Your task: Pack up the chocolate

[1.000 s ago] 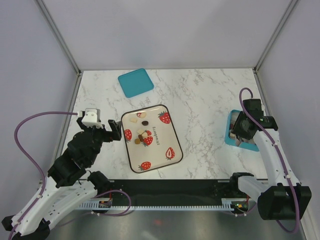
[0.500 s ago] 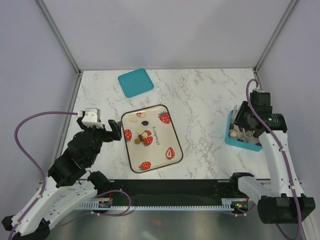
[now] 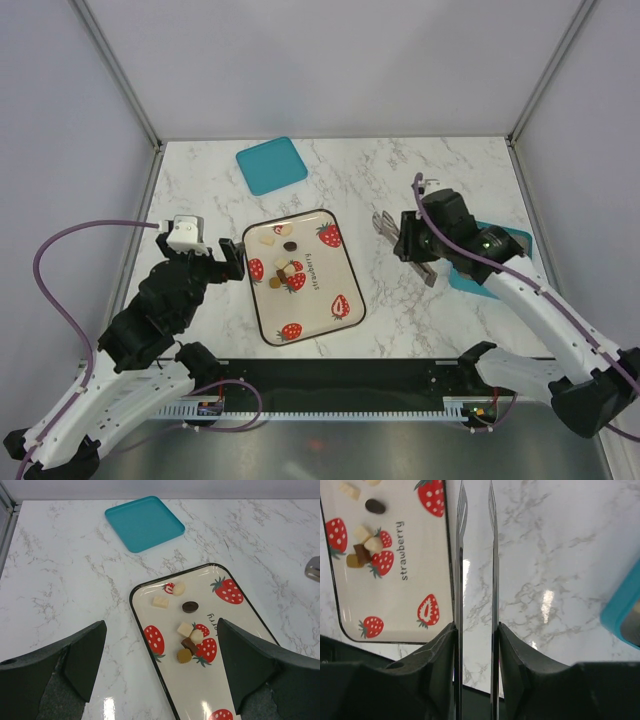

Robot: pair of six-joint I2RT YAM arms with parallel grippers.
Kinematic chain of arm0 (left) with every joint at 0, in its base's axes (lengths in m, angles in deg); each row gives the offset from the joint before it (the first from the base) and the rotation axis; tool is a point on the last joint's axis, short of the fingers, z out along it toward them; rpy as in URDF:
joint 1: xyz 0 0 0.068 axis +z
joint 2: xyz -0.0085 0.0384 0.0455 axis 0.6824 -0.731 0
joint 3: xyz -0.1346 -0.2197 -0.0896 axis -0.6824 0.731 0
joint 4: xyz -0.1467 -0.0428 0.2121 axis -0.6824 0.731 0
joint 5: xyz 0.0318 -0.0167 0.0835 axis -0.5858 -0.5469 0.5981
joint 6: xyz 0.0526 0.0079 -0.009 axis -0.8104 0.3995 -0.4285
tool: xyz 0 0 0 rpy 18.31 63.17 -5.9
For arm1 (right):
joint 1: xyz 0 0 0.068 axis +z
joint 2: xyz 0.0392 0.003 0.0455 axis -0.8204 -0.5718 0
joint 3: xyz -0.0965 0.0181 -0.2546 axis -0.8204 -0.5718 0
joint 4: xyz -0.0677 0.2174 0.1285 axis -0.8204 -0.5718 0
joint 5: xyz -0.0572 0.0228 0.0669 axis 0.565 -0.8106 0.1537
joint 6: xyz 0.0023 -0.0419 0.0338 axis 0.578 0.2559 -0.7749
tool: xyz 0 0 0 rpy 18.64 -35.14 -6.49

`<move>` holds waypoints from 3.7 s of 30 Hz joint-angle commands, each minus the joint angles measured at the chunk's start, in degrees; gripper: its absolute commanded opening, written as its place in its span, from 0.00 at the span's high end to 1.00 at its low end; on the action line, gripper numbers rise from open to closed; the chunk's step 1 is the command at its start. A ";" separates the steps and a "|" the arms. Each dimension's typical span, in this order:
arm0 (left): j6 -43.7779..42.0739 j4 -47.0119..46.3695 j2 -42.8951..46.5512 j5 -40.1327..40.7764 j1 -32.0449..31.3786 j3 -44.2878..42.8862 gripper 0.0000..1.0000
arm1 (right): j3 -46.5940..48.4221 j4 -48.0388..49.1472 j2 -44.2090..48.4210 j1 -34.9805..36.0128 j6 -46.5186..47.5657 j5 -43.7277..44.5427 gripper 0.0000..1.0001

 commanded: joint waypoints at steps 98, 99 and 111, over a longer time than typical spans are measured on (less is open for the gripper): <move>0.19 -1.95 1.12 2.60 -0.23 0.54 0.00 | 3.14 -7.37 -3.48 2.23 -9.08 18.02 0.64; 0.19 -1.95 1.03 2.51 -0.23 0.45 0.00 | 2.44 -8.08 -2.78 0.01 -9.00 17.93 0.64; 0.27 -1.95 1.12 2.42 -0.23 0.54 0.00 | -1.52 -7.56 -2.33 -22.33 -5.22 13.54 0.64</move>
